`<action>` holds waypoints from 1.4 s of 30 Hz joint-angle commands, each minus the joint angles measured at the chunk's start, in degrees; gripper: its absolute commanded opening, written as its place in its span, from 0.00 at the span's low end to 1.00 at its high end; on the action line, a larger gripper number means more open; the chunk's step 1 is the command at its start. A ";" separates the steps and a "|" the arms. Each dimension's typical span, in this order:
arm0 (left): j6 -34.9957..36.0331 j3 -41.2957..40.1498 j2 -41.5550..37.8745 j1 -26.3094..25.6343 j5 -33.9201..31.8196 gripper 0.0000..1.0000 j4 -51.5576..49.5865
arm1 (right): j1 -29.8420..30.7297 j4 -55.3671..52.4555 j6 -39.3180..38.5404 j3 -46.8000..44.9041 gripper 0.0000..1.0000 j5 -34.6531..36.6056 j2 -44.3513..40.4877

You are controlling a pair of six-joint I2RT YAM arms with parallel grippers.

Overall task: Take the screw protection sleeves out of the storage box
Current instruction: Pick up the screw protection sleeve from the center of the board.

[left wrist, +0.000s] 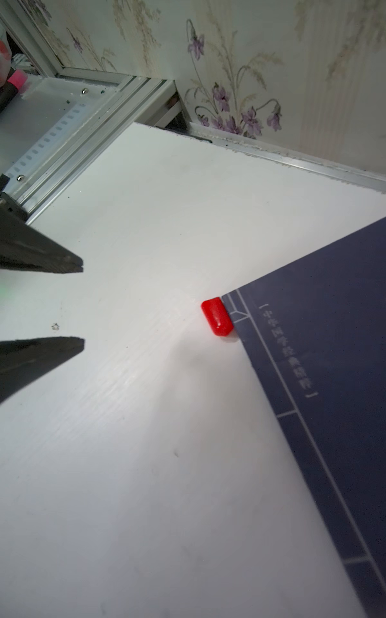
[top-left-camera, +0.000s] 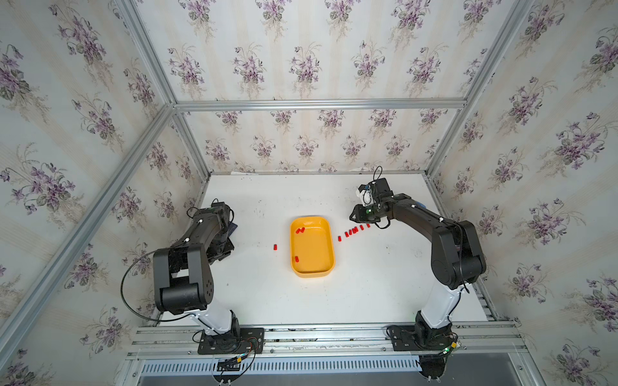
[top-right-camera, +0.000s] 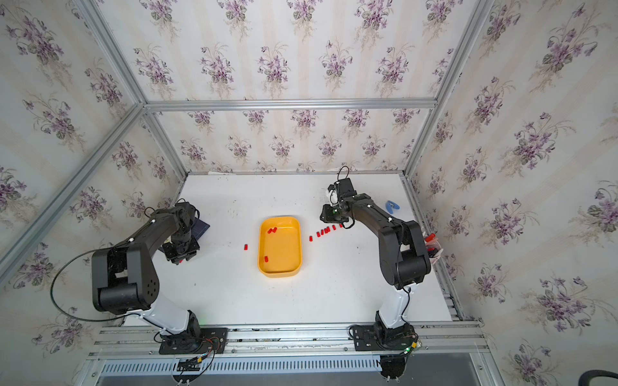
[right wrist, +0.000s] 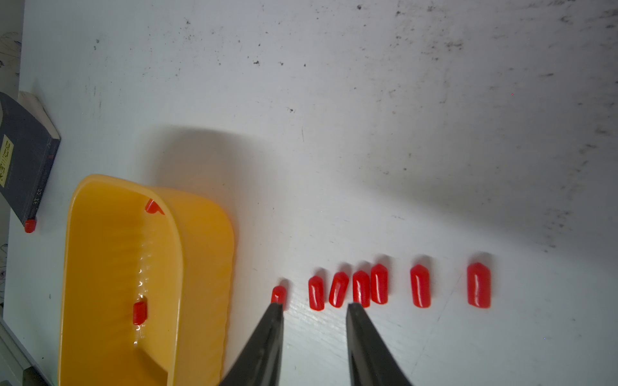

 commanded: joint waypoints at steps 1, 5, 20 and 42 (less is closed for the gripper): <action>2.76 1.23 1.25 1.50 -2.21 0.32 0.20 | -0.05 0.11 -0.65 0.42 0.37 -0.41 -0.15; 4.47 3.12 4.44 1.78 -2.64 0.28 0.31 | -0.09 0.10 -0.89 0.34 0.37 -0.21 -0.25; 5.75 2.15 9.81 2.22 -2.17 0.37 4.71 | -0.09 0.68 -1.55 0.34 0.37 -0.99 0.40; 8.90 5.97 15.78 3.11 -3.22 0.40 7.37 | -0.09 0.69 -2.17 0.34 0.37 -0.79 0.24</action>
